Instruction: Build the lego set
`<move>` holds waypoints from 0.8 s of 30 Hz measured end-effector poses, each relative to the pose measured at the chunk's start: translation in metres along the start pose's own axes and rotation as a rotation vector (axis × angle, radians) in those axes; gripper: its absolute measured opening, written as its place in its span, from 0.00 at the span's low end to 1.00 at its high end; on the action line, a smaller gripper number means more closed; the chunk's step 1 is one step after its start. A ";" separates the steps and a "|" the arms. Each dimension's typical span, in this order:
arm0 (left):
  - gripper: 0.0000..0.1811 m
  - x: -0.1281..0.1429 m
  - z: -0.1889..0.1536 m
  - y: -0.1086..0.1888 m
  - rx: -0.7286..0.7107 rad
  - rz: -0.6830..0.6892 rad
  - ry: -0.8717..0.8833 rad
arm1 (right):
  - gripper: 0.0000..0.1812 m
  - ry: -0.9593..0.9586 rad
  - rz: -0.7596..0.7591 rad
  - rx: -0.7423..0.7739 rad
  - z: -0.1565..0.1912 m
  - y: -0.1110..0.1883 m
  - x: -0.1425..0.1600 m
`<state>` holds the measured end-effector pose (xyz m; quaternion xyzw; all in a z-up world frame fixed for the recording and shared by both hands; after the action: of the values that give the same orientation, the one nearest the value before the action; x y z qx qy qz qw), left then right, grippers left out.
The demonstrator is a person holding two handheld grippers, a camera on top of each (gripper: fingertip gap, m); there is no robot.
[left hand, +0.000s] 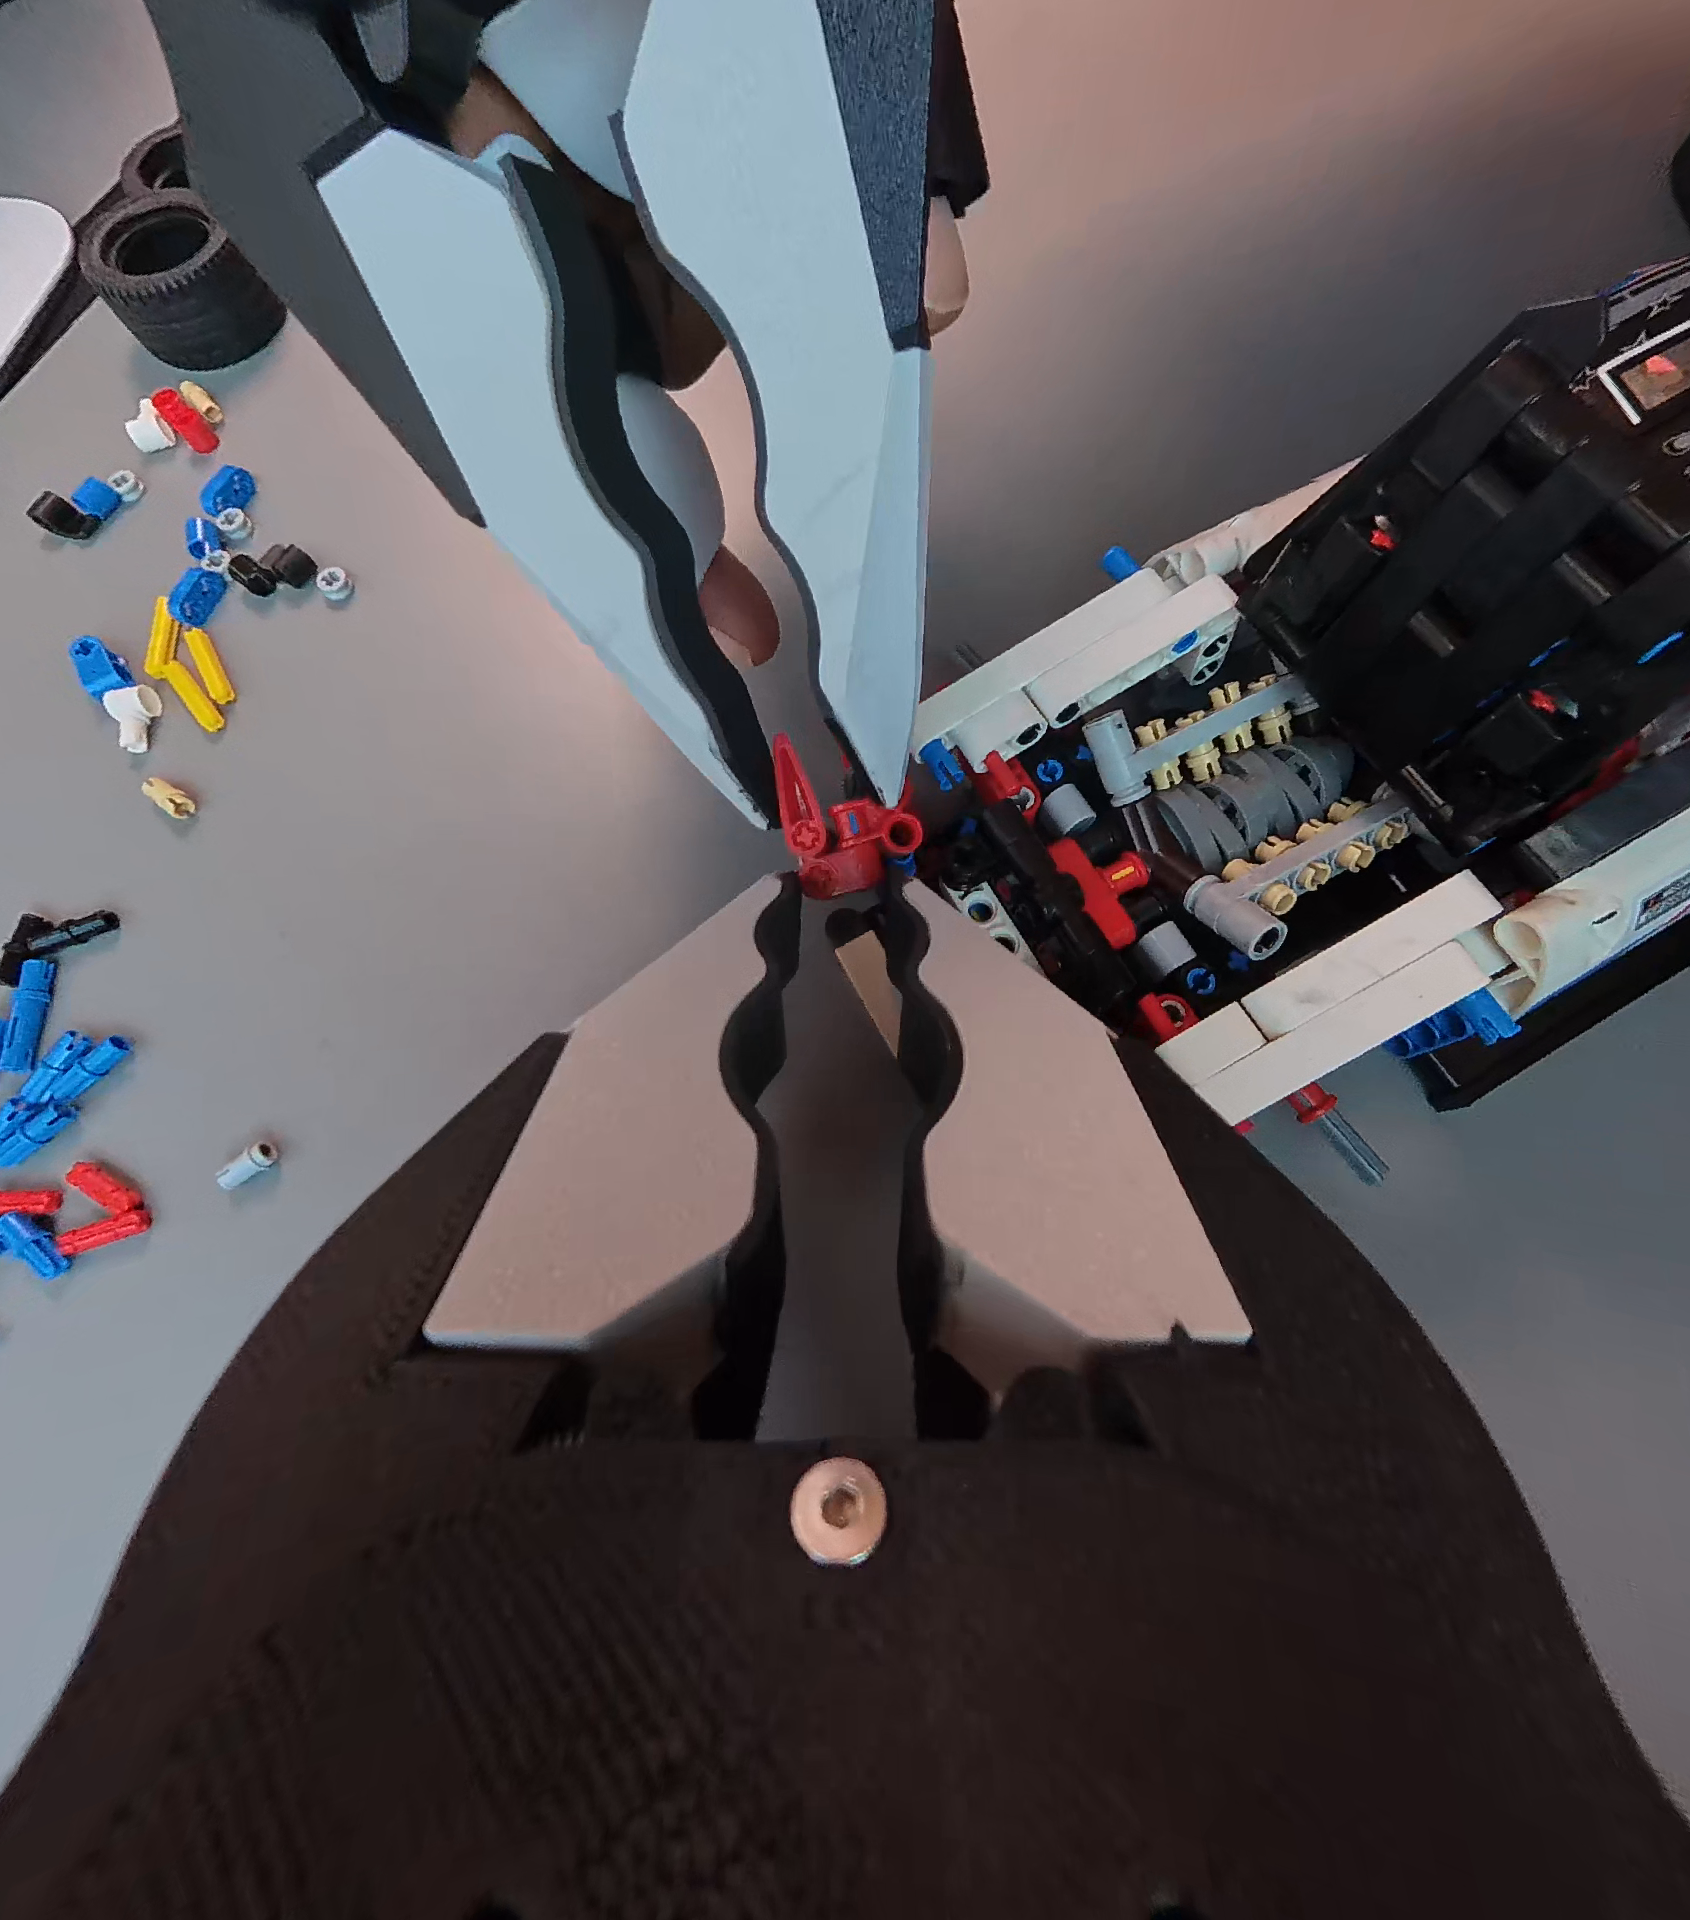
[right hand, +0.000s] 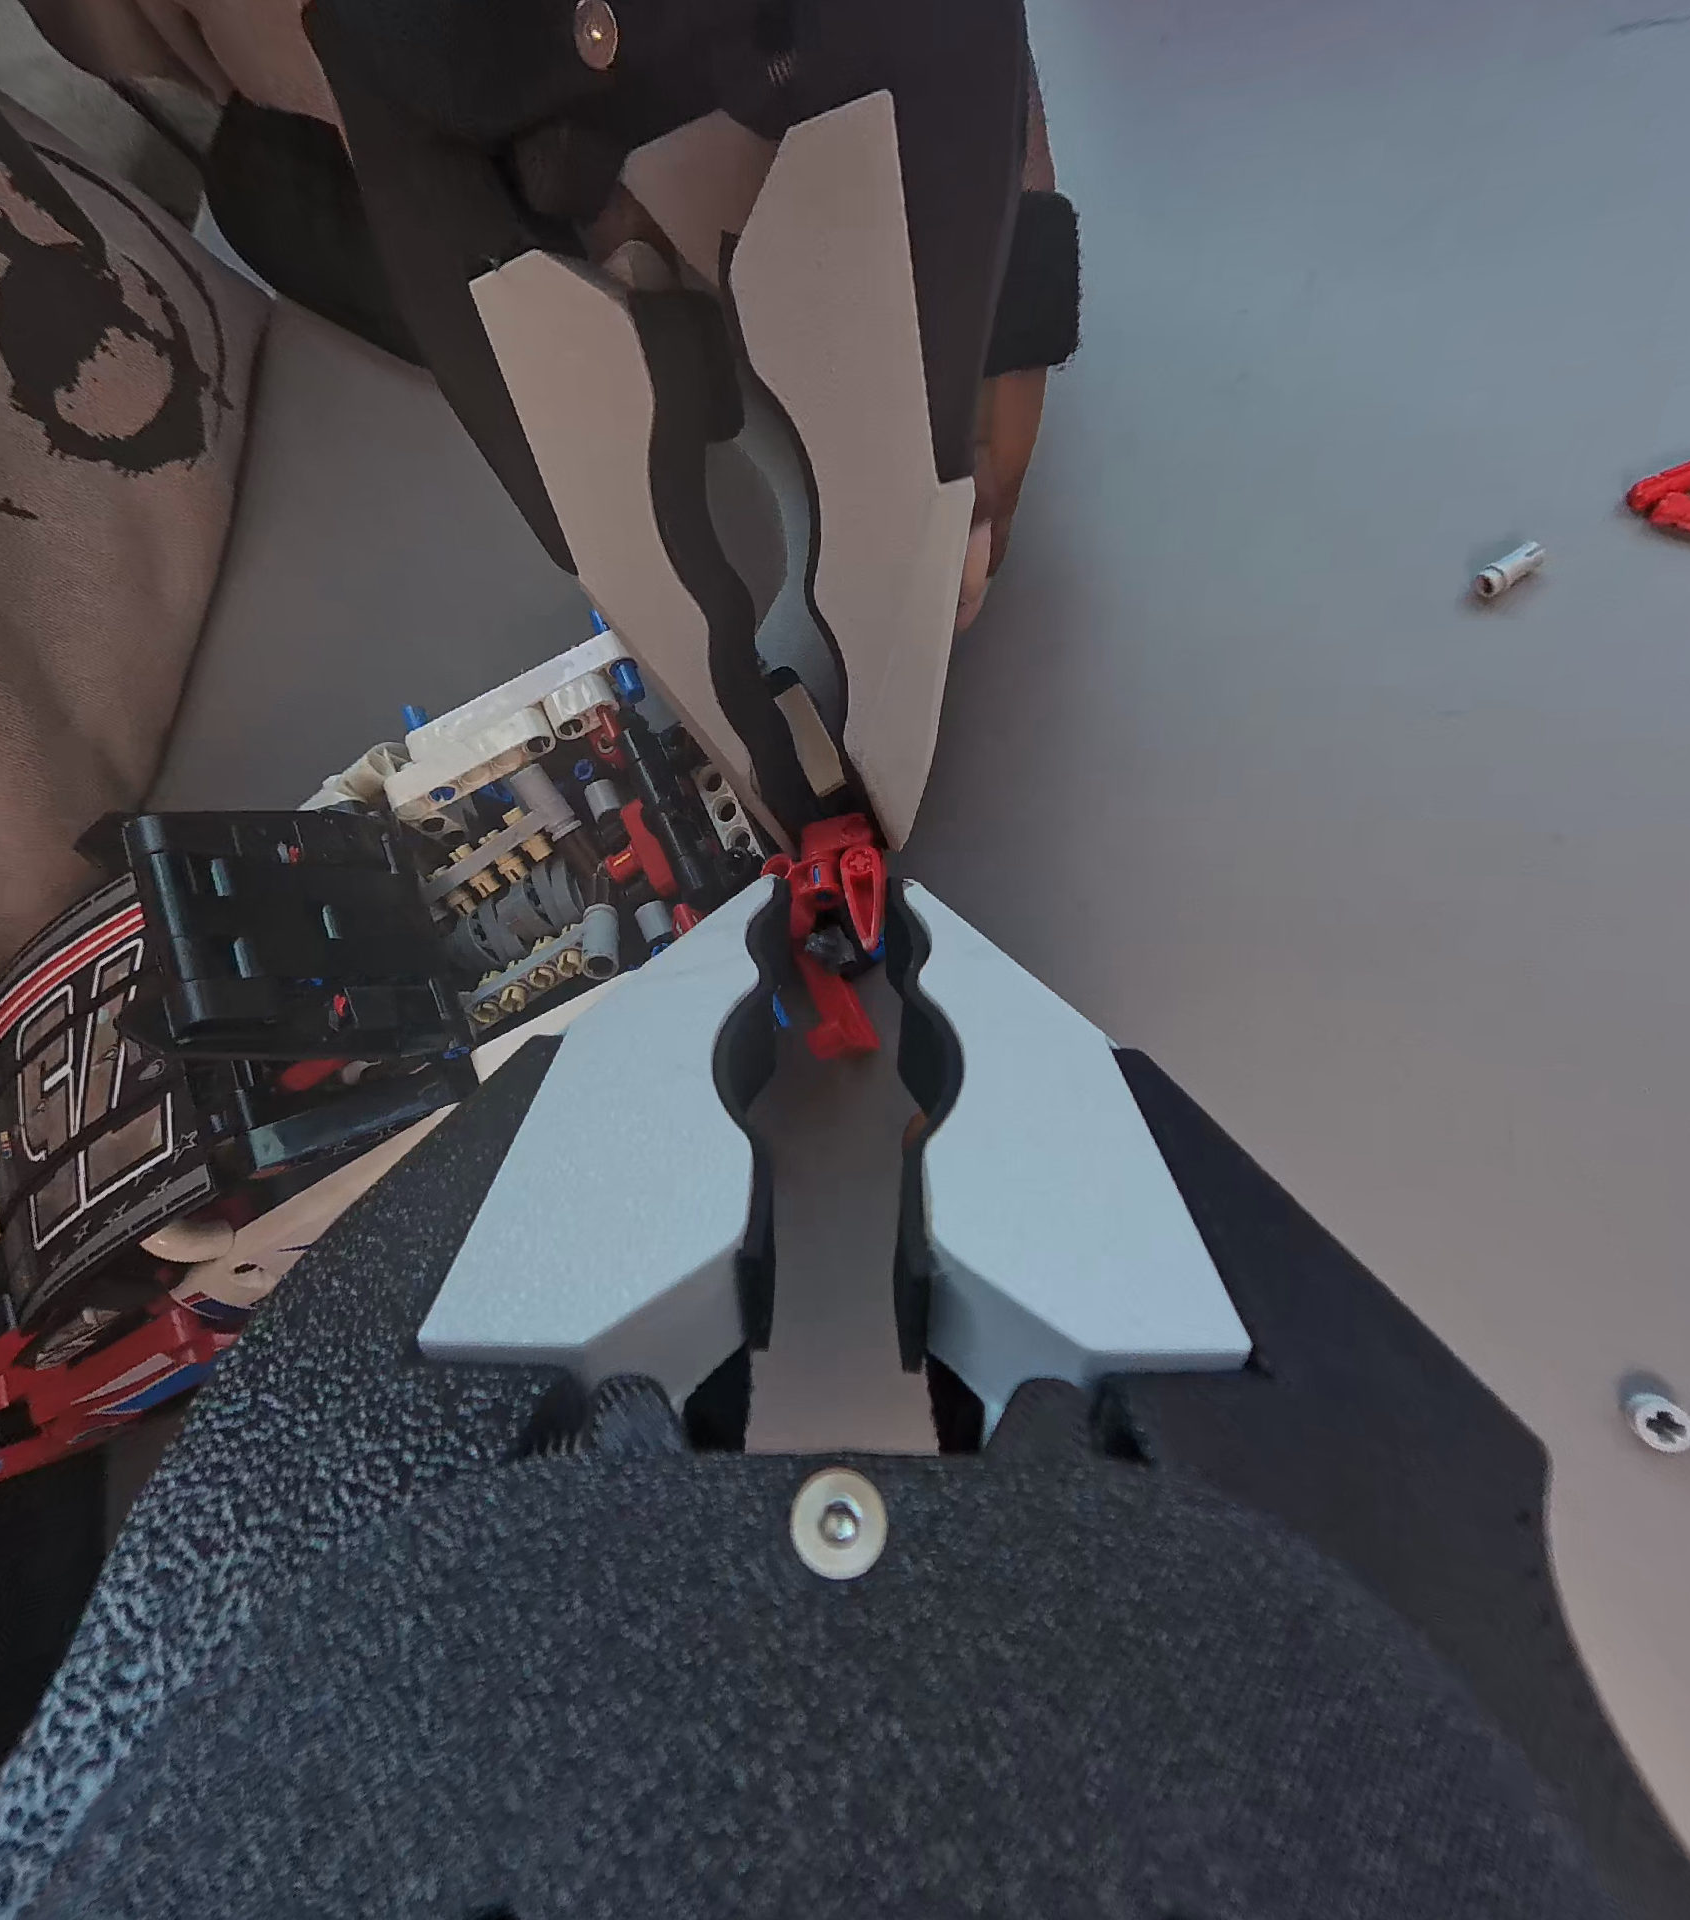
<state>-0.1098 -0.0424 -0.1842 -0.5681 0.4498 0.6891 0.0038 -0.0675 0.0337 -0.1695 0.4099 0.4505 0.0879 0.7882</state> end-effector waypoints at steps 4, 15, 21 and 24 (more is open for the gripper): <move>0.07 0.001 -0.001 0.003 -0.001 0.026 -0.020 | 0.08 0.003 0.002 -0.005 0.000 -0.003 0.000; 0.07 0.003 -0.003 0.003 -0.029 0.075 -0.047 | 0.11 0.020 0.023 0.012 0.001 -0.003 -0.009; 0.07 0.002 -0.003 0.003 -0.022 0.071 -0.033 | 0.10 -0.008 0.059 0.028 0.001 -0.006 -0.004; 0.07 0.000 -0.003 0.004 -0.012 0.057 -0.020 | 0.10 -0.033 0.062 0.014 0.000 -0.006 -0.001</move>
<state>-0.1098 -0.0468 -0.1818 -0.5481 0.4617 0.6973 -0.0149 -0.0694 0.0292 -0.1727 0.4308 0.4250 0.1024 0.7895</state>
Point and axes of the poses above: each gripper's, where its closed fingertips meet, y back along the fingers, x out of its underside, z = x × y across the jaws, the point moved 6 cm from there along y, back along the fingers, and after that the axes turned 7 degrees about y, right-handed, at the moved point
